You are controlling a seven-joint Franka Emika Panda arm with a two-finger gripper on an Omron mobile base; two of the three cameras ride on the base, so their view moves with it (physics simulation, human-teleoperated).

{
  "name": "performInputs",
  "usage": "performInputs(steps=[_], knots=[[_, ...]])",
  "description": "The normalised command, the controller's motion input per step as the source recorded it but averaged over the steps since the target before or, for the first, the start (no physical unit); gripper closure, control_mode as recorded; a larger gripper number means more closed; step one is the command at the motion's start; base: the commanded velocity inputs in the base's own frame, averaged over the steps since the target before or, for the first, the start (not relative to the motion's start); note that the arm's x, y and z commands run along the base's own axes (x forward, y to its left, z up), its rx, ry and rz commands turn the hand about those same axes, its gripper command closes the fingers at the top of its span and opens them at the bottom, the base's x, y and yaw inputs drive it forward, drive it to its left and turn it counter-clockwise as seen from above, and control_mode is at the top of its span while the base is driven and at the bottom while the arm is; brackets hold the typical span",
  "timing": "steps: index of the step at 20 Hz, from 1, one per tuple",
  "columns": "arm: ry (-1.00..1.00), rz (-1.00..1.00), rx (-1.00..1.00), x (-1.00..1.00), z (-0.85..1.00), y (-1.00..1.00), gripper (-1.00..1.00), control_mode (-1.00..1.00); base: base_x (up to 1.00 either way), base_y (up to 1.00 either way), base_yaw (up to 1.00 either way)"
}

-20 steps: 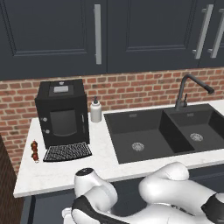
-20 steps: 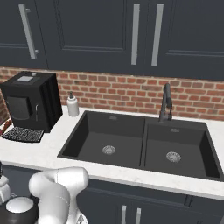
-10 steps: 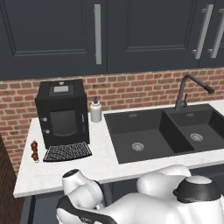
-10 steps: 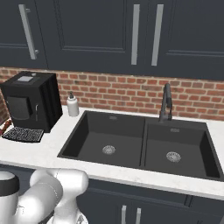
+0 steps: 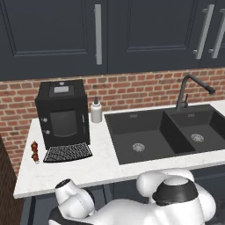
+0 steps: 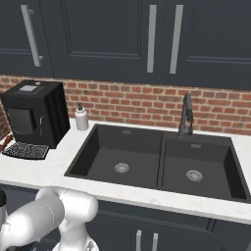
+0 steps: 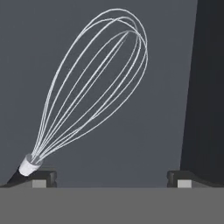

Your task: Pick the whisk from the drawer and place it on the counter.

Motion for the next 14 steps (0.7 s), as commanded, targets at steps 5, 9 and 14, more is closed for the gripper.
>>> performInputs(steps=[5, 9, 14], knots=[[-0.03, -0.02, -0.02, 0.00, -0.04, 0.06, -1.00, -1.00, 0.00, 0.00, 0.00], [-0.12, -0.03, 0.00, 0.00, 0.00, 0.18, -1.00, -1.00, 0.00, 0.00, 0.00], [-0.12, -0.06, -0.02, -0.02, -0.09, 0.39, -1.00, -1.00, 0.00, 0.00, 0.00]])
